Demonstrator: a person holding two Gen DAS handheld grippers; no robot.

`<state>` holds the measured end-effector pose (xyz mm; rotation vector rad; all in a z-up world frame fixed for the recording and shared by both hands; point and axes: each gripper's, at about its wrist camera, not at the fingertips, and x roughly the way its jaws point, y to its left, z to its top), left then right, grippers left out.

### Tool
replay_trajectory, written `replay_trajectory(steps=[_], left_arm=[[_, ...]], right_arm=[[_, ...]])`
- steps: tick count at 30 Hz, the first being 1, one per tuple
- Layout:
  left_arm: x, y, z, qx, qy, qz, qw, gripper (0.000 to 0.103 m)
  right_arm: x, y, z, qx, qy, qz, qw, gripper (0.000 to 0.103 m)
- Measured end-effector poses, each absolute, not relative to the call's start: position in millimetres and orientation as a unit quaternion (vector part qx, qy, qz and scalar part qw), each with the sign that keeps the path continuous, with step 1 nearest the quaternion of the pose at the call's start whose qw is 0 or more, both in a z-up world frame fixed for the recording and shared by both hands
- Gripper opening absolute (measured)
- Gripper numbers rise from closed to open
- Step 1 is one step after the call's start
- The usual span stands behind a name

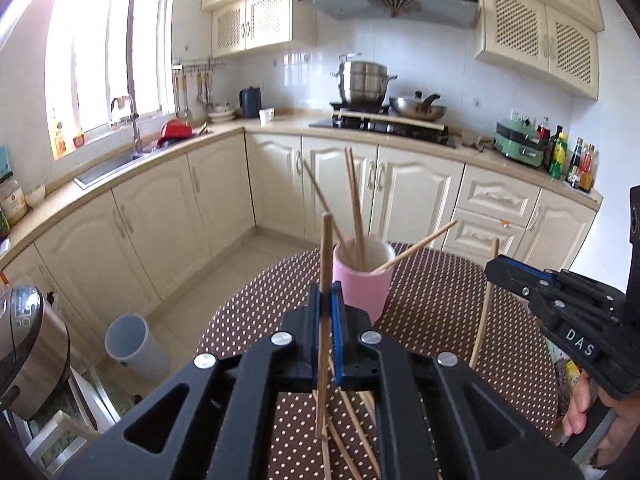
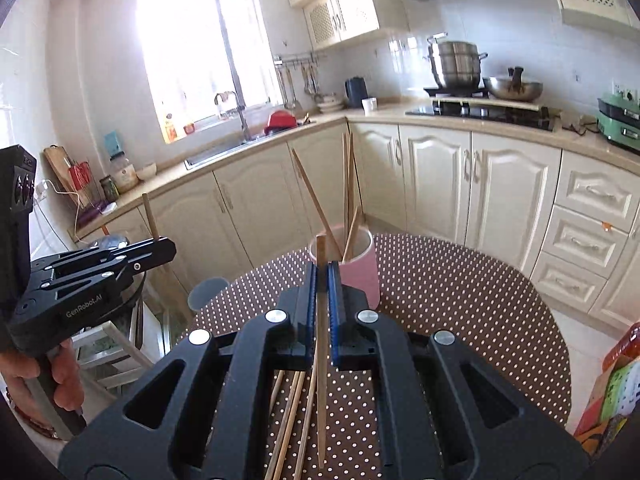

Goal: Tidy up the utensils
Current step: 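Lift both held chopsticks and carry them over the pink cup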

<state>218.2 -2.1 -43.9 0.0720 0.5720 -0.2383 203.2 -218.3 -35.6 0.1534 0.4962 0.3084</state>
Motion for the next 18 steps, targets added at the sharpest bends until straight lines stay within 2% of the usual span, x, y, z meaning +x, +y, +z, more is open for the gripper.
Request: replay_trajectory(steps=[18], left_arm=[[252, -26, 16, -0.024, 0.211, -0.147, 0.966, 0.006]], right_arm=[[232, -208, 29, 0.065, 0.15, 0.173, 0.971, 0.006]])
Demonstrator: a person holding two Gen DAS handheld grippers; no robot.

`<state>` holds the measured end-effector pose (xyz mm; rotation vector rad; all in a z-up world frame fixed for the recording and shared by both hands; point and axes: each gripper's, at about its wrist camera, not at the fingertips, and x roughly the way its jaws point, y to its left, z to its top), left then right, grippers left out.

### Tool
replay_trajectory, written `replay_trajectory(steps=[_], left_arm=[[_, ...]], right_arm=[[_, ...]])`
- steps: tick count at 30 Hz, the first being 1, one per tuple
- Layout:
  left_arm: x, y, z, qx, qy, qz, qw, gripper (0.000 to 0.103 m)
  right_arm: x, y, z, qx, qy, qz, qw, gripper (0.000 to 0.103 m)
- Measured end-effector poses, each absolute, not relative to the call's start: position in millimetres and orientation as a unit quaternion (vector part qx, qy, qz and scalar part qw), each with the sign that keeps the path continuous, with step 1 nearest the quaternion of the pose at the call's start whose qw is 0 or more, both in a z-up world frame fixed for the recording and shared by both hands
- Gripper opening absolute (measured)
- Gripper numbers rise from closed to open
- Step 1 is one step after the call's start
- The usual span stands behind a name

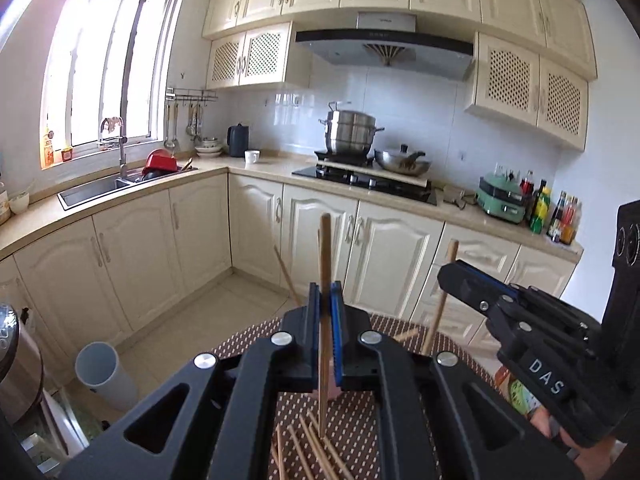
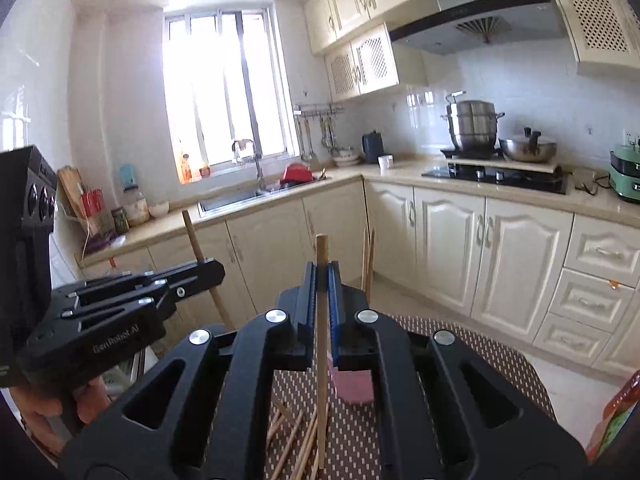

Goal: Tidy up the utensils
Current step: 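Lift both held chopsticks and carry them over the pink cup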

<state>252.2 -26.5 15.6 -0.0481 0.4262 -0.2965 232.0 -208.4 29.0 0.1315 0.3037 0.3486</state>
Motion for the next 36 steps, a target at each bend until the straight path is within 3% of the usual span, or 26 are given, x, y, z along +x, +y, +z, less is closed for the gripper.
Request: replay_trajectory(steps=[21, 36], left_arm=[[329, -35, 30, -0.076, 0.162, -0.147, 0.973, 0.006], [356, -44, -21, -0.056, 0.216, -0.147, 0.964, 0.006]], right_arm=[[305, -222, 42, 0.099, 0.047, 0.132, 0.985, 0.006], [316, -229, 10, 0.078, 0.086, 0.115, 0.987, 0.006]])
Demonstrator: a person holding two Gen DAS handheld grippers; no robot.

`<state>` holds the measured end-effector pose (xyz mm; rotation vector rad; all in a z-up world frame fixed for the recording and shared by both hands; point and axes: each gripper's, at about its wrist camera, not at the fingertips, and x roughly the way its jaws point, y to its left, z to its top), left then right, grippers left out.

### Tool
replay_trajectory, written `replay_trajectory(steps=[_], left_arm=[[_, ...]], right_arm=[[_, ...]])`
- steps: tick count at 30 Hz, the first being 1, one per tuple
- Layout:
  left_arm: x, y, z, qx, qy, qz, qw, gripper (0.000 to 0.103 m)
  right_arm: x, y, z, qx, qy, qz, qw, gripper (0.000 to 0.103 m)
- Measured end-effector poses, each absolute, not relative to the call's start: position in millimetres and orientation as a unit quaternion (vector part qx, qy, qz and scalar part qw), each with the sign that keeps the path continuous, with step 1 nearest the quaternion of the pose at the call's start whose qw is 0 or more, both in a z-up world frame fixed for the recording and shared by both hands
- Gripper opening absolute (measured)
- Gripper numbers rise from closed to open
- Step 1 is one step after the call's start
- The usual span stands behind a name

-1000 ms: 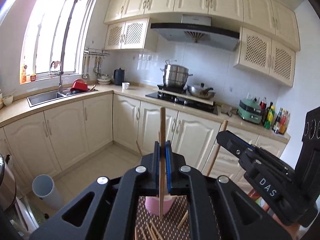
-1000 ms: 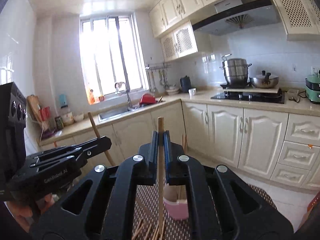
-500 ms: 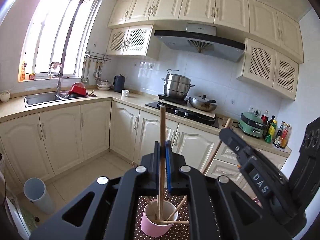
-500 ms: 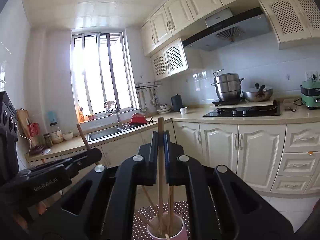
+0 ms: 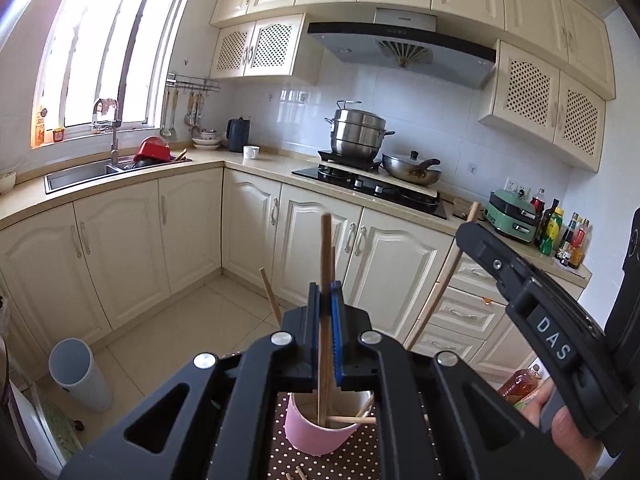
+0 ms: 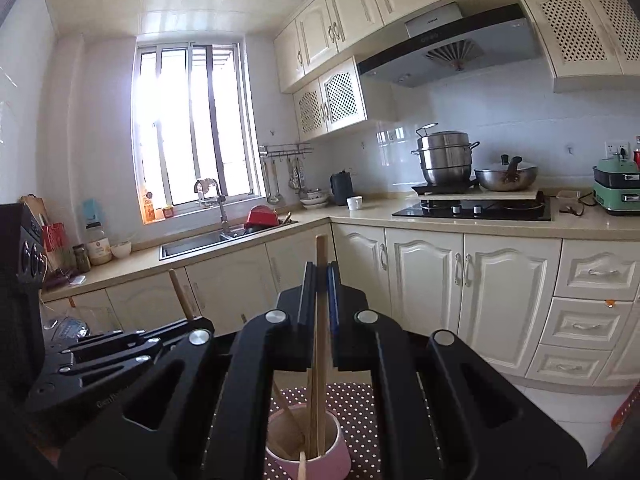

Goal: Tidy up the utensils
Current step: 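Lift both held chopsticks and carry them over the pink cup, then lower chopsticks into the cup and open the left tool then the right tool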

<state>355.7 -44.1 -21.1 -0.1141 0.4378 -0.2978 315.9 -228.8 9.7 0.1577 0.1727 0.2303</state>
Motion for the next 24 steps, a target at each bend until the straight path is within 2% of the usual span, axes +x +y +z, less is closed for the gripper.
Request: replay_trajectory(steps=[4, 6, 13, 18, 24], left_arm=[[354, -43, -26, -0.053, 0.217, -0.146, 0.964, 0.008], [349, -44, -26, -0.048, 0.215, -0.143, 0.965, 0.032], [337, -42, -25, -0.032, 0.201, -0.129, 0.971, 0.036], [329, -41, -24, -0.028, 0.193, -0.121, 0.973, 0.05], [322, -38, -20, -0.02, 0.186, -0.117, 0.975, 0.059]], right_arm=[[316, -230, 1, 0.077, 0.099, 0.114, 0.986, 0.006], [315, -230, -4, 0.077, 0.105, 0.114, 0.985, 0.006], [311, -231, -12, 0.08, 0.118, 0.117, 0.983, 0.006], [306, -232, -15, 0.085, 0.124, 0.121, 0.981, 0.006], [301, -230, -19, 0.086, 0.13, 0.126, 0.98, 0.006]])
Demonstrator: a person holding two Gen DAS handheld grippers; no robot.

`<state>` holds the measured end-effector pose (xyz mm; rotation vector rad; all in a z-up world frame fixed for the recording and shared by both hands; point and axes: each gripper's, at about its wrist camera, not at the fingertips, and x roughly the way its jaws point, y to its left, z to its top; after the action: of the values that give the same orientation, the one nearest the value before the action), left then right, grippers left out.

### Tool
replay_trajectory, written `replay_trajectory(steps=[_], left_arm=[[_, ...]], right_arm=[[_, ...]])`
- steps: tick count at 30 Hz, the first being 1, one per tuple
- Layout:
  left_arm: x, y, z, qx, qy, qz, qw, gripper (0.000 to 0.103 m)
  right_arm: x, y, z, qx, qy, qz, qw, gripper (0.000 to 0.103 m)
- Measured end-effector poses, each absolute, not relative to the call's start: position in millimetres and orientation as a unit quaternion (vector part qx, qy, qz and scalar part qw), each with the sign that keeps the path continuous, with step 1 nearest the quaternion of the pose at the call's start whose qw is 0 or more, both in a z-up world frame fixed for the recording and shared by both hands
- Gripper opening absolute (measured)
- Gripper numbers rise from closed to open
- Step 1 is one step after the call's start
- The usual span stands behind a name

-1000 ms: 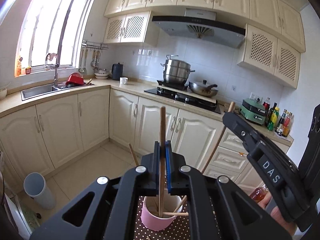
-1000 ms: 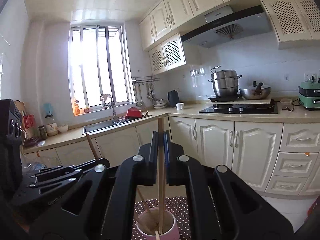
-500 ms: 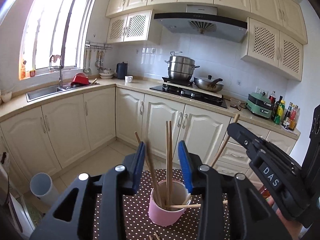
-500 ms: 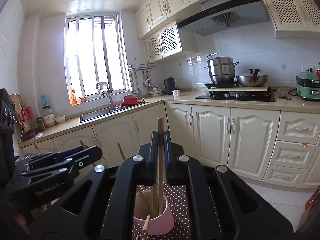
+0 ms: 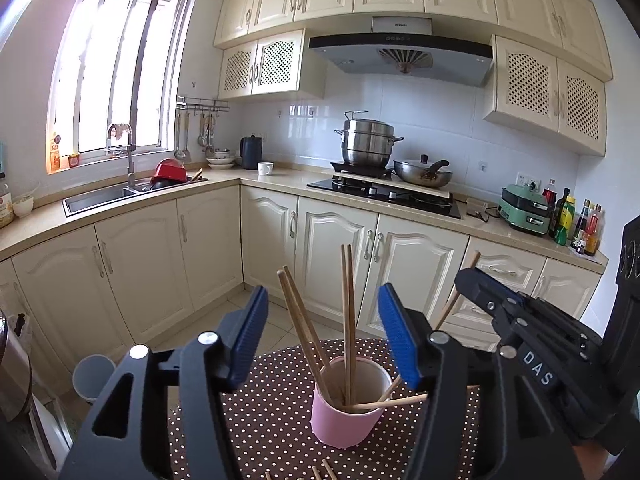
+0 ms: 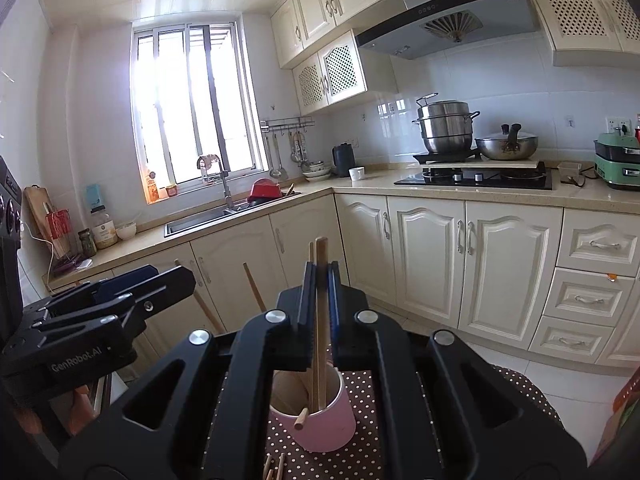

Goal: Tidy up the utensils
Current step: 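Lower chopsticks into the cup and open the left tool then the right tool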

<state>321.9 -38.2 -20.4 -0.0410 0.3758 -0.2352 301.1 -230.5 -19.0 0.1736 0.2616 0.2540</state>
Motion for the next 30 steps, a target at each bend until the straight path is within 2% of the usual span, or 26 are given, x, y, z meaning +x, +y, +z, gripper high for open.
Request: replay_trajectory(steps=[26, 28, 29, 30], left_arm=[[294, -15, -7, -0.024, 0.182, -0.108, 0.977, 0.065], [290, -12, -5, -0.024, 0.183, -0.106, 0.977, 0.066], [288, -11, -5, -0.024, 0.184, -0.107, 0.977, 0.066], [286, -10, -5, -0.024, 0.184, -0.107, 0.977, 0.066]], right_arm=[[279, -226, -16, 0.088, 0.151, 0.132, 0.976, 0.007], [276, -226, -15, 0.088, 0.153, 0.131, 0.976, 0.01], [275, -226, -15, 0.089, 0.154, 0.13, 0.976, 0.015], [273, -227, -14, 0.09, 0.153, 0.128, 0.976, 0.025]])
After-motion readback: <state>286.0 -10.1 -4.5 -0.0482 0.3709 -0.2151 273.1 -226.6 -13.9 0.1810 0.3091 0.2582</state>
